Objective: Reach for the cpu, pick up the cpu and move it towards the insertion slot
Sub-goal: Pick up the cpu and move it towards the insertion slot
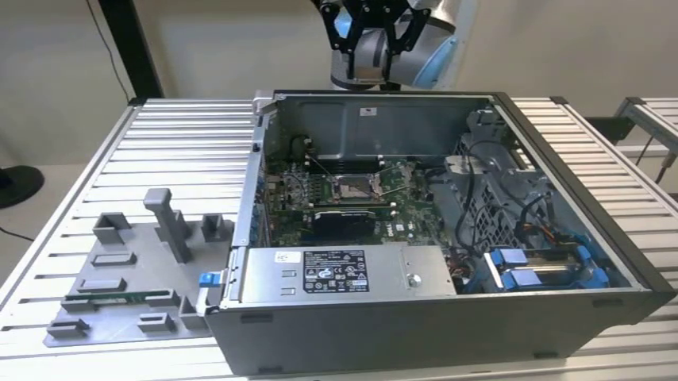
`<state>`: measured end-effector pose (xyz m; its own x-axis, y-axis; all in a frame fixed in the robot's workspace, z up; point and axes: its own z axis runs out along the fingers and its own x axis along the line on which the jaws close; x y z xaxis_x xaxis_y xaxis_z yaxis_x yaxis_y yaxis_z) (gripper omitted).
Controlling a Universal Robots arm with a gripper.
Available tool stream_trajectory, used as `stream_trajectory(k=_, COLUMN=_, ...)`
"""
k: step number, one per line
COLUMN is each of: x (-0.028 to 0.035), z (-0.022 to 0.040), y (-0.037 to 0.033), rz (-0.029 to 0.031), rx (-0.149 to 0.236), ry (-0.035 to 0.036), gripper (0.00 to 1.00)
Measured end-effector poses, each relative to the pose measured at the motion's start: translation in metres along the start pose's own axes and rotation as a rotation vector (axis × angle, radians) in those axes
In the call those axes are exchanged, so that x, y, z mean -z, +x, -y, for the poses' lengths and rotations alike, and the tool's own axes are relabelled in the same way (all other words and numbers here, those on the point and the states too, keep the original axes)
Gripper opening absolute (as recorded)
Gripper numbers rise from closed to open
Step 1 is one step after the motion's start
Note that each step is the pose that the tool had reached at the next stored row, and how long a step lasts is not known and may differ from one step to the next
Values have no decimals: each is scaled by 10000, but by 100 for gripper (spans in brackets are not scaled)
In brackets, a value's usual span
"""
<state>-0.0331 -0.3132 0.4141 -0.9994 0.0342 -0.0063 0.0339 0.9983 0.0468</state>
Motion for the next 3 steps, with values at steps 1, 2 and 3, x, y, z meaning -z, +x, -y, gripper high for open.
stream_trajectory(k=1, x=0, z=0, y=0, rz=0, rx=-2, ry=0, gripper=0)
stream_trajectory(k=2, x=0, z=0, y=0, rz=0, rx=-2, ry=0, gripper=0)
stream_trajectory(k=3, x=0, z=0, y=0, rz=0, rx=-3, ry=0, gripper=0)
